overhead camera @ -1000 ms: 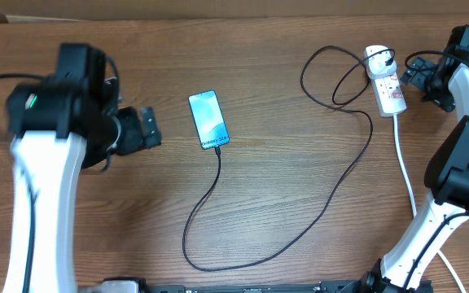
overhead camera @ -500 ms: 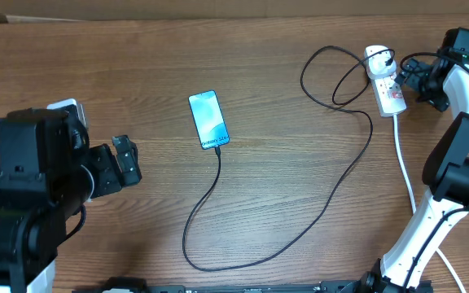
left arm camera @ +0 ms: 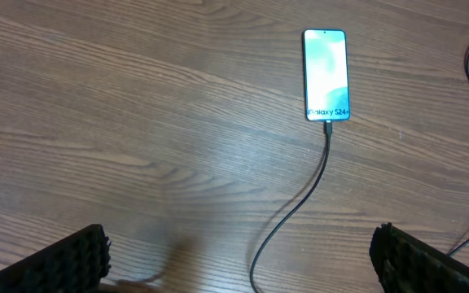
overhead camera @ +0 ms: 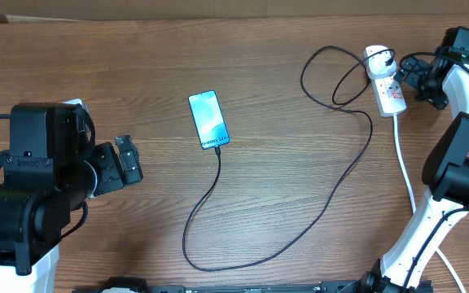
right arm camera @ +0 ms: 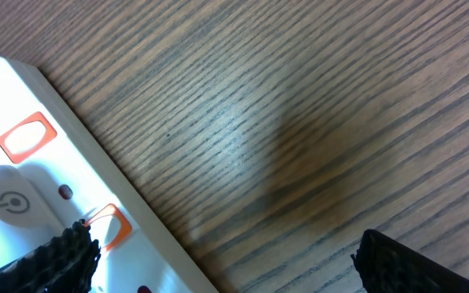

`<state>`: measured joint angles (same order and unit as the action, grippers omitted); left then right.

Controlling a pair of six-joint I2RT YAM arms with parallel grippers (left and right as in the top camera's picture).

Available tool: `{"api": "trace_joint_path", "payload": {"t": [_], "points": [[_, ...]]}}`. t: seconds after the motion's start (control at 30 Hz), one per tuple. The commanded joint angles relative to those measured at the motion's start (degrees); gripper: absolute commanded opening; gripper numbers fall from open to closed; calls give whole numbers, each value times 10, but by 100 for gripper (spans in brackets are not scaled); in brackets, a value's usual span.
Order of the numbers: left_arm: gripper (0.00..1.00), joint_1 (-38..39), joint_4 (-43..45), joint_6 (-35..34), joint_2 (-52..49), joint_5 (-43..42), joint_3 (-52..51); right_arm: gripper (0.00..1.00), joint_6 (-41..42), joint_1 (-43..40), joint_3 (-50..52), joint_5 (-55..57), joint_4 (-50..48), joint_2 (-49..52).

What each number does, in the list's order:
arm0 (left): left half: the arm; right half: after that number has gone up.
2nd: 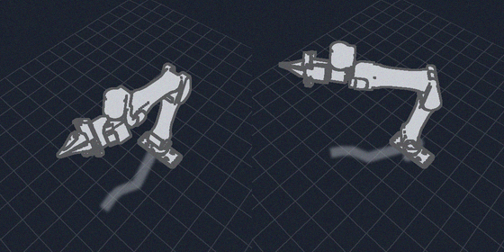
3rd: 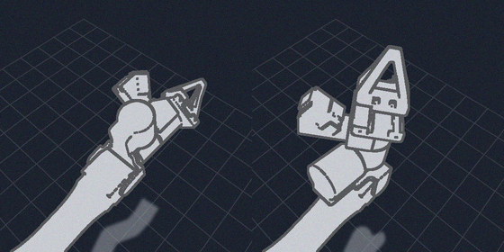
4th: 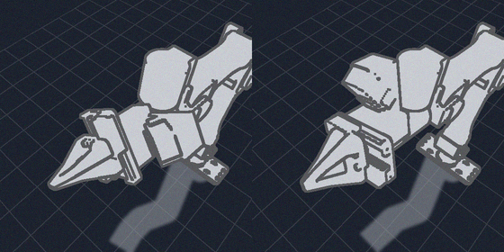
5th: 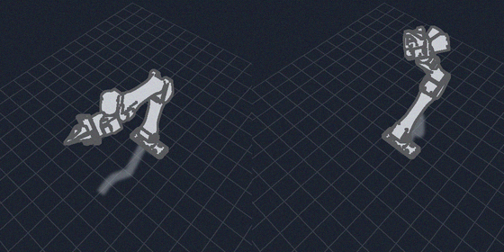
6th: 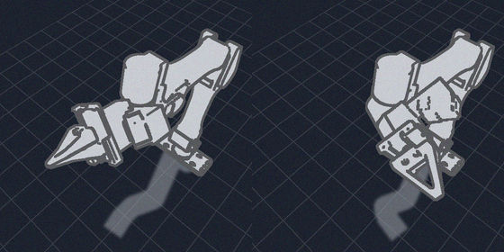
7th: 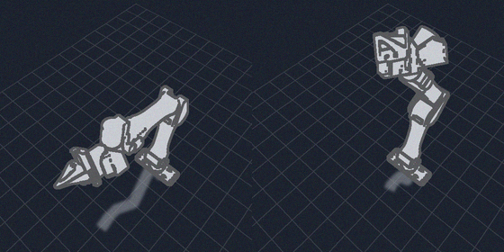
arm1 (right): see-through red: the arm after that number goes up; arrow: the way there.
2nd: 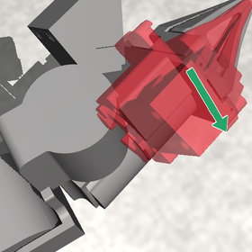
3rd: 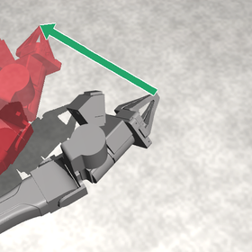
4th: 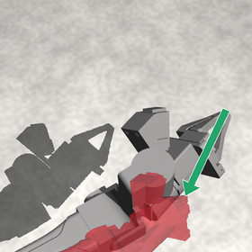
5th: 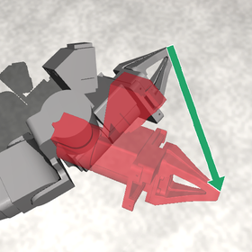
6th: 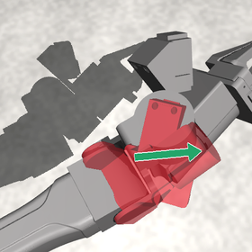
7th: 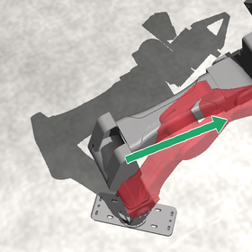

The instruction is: Plug charger to phone and switch on socket

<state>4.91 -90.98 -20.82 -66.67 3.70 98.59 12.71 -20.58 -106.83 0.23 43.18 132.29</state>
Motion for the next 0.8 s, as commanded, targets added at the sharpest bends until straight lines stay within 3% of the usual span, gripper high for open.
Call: {"api": "trace_joint_path", "payload": {"t": [0.0,0.77], "points": [[100,2,-3,-4,-1,8,1,100,10,4,-3,-4,-7,5],[99,2,-7,1,-1,14,1,100,9,4,-3,-41,-3,38]]}}
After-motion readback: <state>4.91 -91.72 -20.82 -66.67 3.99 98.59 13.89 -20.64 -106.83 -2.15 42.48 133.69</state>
